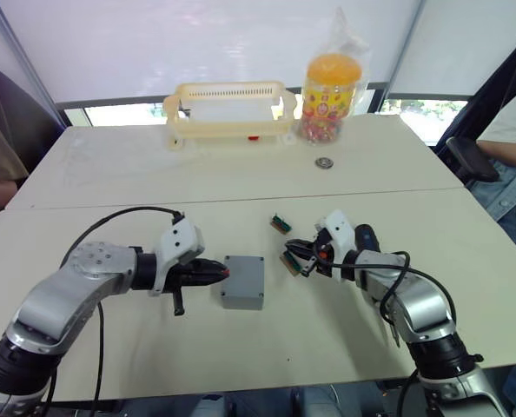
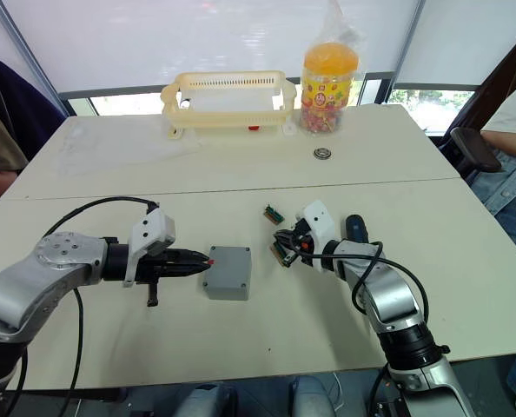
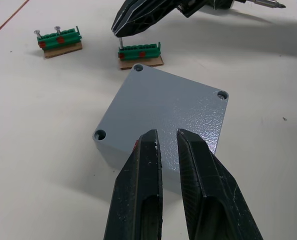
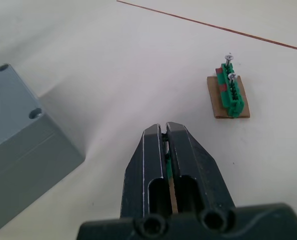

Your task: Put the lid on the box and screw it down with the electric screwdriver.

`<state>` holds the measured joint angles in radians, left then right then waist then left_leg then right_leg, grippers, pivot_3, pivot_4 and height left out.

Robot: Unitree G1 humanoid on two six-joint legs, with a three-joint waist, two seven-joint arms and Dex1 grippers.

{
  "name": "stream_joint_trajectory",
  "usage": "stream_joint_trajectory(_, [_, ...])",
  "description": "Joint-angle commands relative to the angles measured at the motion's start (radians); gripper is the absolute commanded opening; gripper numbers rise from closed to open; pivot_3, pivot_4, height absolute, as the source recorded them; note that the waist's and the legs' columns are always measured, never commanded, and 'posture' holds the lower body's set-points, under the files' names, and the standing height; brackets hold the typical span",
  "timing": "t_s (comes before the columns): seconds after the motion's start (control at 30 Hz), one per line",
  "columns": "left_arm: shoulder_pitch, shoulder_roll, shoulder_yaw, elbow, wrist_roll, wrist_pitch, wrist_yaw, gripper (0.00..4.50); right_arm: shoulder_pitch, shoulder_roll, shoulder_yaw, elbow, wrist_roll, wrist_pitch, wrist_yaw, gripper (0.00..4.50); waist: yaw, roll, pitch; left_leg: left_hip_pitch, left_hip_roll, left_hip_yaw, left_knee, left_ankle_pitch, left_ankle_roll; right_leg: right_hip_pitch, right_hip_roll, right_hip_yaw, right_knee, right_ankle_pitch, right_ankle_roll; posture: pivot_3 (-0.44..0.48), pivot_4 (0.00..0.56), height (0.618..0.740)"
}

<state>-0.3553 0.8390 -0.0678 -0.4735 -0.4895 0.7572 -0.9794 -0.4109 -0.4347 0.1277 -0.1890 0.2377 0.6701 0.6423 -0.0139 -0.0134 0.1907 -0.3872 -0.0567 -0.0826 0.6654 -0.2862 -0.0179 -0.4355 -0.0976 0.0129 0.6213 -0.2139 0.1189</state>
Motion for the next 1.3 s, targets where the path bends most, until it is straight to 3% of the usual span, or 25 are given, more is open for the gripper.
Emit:
stream_joint_trajectory(0.03, [-0.004, -0.001, -0.01, -0.005, 0.002, -0.017, -0.002, 0.56, -0.023, -0.002, -0.027, -0.052, 0.018, 0.001, -0.007, 0.08, 0.0, 0.0, 0.0, 0.0, 0.0, 0.0, 0.0, 0.0, 0.0, 0.0, 0.0, 0.0, 0.0, 0.0, 0.0, 0.0, 0.15, 0.74])
stream_joint_trajectory(0.43, [-0.013, 0.012, -0.003, 0.001, 0.002, -0.016, -0.02, 0.56, -0.087, -0.006, -0.058, -0.281, 0.163, 0.16, -0.002, 0.08, 0.0, 0.0, 0.0, 0.0, 0.0, 0.0, 0.0, 0.0, 0.0, 0.0, 0.0, 0.0, 0.001, 0.0, 0.0, 0.0, 0.15, 0.74])
stream_joint_trajectory(0.8, [-0.019, 0.007, -0.008, 0.01, 0.012, -0.021, -0.024, 0.56, -0.058, -0.003, 0.038, -0.267, 0.135, 0.121, -0.014, 0.08, 0.0, 0.0, 0.0, 0.0, 0.0, 0.0, 0.0, 0.0, 0.0, 0.0, 0.0, 0.0, 0.001, 0.0, 0.0, 0.0, 0.15, 0.74])
stream_joint_trajectory(1.3, [-0.012, 0.004, -0.007, -0.001, 0.009, -0.016, -0.018, 0.56, -0.01, -0.023, 0.07, -0.265, 0.124, 0.101, -0.007, 0.08, 0.0, 0.0, 0.0, 0.0, 0.0, 0.0, 0.0, 0.0, 0.0, 0.0, 0.0, 0.0, 0.001, 0.0, 0.0, 0.0, 0.15, 0.74])
